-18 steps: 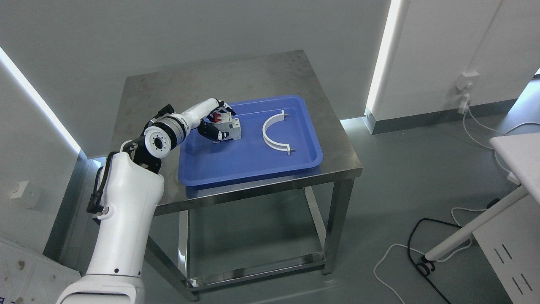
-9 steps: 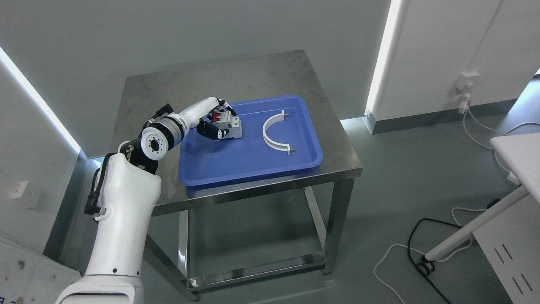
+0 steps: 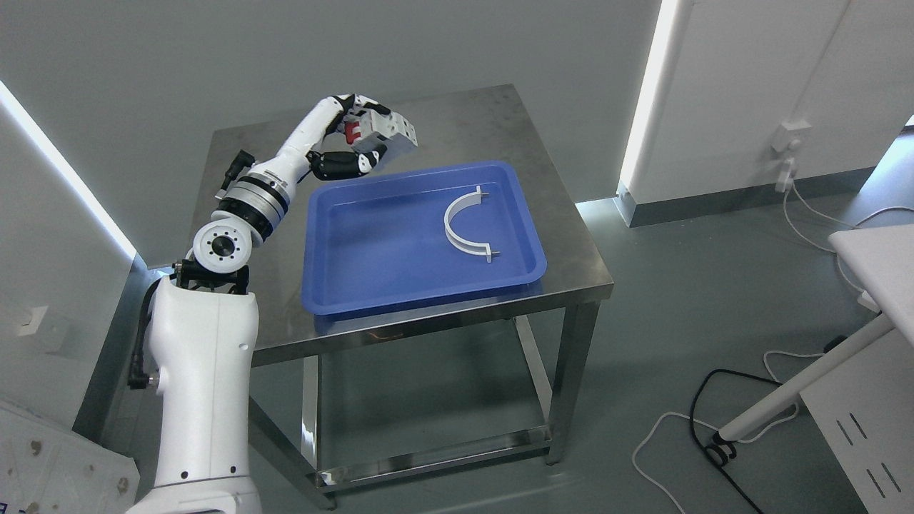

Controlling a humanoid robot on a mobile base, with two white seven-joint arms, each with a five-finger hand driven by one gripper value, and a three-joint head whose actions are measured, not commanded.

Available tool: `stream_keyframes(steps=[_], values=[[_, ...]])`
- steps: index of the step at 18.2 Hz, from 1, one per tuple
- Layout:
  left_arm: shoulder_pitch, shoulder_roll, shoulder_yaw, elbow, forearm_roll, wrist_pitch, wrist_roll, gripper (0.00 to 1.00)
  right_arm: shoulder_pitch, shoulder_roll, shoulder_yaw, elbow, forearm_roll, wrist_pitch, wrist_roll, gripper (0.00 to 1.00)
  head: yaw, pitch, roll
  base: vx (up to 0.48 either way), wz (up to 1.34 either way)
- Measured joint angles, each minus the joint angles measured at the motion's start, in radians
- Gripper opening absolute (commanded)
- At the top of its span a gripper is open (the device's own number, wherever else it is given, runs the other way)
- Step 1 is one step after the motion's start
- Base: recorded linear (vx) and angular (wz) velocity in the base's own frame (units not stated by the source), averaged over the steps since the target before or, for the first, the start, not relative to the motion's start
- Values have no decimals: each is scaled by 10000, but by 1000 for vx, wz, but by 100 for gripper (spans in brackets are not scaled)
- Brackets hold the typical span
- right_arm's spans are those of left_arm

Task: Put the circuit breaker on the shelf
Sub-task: 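Lift the circuit breaker out of the tray with the left hand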

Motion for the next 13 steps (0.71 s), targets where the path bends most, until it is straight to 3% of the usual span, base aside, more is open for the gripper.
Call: stream_keyframes(steps=[5, 9, 13], values=[[1644, -167, 563, -1712, 1445, 163, 1854, 3, -5, 0, 0, 1, 0, 12, 42, 100, 0, 0, 0, 0, 0], [3107, -257, 829, -2923, 2084, -551, 2116, 3, -9, 0, 0, -2, -1, -185, -27, 100, 0, 0, 0, -75, 37], [4390, -321, 990, -3836, 2420, -1407, 2171, 3, 10, 0, 0, 1, -1, -197, -38, 100, 0, 0, 0, -378, 116]])
